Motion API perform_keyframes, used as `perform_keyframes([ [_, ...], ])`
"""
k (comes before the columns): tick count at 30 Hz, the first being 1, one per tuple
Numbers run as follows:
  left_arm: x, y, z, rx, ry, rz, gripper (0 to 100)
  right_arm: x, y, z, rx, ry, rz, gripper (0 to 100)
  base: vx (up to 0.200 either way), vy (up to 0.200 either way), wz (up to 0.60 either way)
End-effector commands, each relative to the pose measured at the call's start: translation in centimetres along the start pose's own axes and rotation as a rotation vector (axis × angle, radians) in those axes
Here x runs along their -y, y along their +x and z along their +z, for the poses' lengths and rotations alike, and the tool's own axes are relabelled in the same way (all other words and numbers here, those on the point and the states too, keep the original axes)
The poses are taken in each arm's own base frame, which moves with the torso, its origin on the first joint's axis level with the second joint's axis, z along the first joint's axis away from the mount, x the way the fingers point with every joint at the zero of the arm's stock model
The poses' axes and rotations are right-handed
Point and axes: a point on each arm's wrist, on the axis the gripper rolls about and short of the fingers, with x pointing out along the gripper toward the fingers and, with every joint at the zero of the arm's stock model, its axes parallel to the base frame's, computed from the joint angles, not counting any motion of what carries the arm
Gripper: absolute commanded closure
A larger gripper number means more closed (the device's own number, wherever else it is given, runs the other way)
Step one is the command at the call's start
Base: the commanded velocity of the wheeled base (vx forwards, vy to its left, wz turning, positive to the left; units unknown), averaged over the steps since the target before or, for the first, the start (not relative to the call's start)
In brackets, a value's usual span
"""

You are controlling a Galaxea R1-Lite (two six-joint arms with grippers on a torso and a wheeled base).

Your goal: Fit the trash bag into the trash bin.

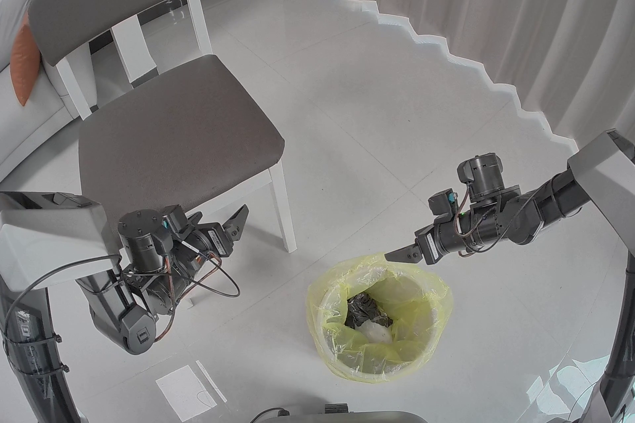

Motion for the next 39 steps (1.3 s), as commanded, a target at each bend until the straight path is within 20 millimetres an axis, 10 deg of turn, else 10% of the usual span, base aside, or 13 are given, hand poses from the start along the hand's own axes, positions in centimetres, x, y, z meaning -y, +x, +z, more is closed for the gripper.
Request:
perform_keyframes([
  [1, 0.0, -0.2, 0.7, 0.030, -0.002, -0.003, 0, 1.3, 1.1, 0.0, 0.004, 0.034, 0.000, 0, 0.000, 0.000, 0.00],
  [39, -2.8, -0.4, 0.0, -0.004, -0.023, 0.082, 0, 5.8, 11.6, -3.7, -0.083, 0.145, 0.016, 0, 0.000, 0.000, 0.00],
])
